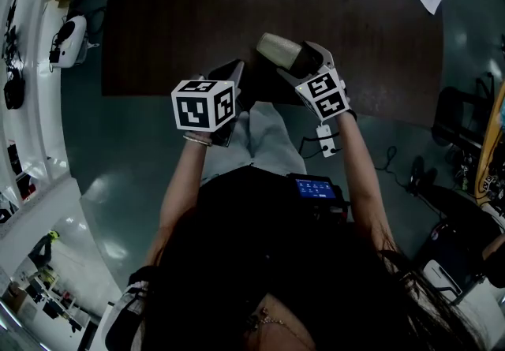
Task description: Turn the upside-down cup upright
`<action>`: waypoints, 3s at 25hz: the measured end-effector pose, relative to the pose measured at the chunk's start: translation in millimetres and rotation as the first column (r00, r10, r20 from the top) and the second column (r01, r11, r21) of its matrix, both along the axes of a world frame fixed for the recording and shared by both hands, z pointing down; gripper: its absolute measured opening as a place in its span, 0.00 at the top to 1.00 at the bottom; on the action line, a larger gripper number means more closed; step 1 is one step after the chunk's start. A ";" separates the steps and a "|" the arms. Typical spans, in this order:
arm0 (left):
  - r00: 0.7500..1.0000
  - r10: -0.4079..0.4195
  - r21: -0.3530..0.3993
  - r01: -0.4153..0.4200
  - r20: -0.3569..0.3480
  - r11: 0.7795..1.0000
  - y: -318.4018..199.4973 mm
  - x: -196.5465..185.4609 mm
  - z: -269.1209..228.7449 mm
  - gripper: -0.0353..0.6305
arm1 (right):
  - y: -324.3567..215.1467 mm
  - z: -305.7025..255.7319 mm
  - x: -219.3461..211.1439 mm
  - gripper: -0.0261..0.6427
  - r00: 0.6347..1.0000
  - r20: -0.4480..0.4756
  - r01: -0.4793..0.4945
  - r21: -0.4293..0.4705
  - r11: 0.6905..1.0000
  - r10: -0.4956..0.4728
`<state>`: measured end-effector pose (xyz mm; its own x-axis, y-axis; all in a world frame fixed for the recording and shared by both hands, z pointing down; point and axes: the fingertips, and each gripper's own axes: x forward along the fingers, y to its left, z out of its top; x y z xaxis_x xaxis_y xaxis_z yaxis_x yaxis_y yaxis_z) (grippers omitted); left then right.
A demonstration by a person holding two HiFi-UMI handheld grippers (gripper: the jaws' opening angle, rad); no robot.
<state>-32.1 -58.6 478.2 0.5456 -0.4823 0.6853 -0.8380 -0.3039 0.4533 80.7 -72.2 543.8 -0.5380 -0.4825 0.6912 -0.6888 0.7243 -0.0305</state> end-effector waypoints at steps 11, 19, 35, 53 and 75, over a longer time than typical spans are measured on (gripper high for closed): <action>1.000 -0.004 -0.011 0.005 0.026 1.000 6.9 -8.1 1.0 0.94 | -0.7 14.5 -5.8 0.41 1.000 0.002 0.030 -0.033 0.999 -0.030; 0.999 -0.005 -0.013 0.006 0.036 1.000 6.8 -10.7 3.8 0.94 | -2.5 19.9 -7.8 0.42 0.999 0.010 0.041 -0.035 0.999 -0.040; 1.000 -0.003 -0.016 0.003 0.023 1.000 6.1 -7.7 5.4 0.94 | -13.2 6.0 6.2 0.41 0.997 0.006 0.075 -0.036 0.997 -0.075; 0.999 -0.053 -0.039 0.053 0.014 0.998 -8.5 5.1 13.1 0.94 | -16.6 12.1 7.9 0.41 0.939 -0.030 0.340 -0.072 0.938 -0.343; 0.992 -0.117 -0.062 0.120 0.052 0.991 13.5 -11.6 18.4 0.94 | -11.0 19.4 -9.2 0.41 0.803 -0.111 0.581 -0.075 0.810 -0.586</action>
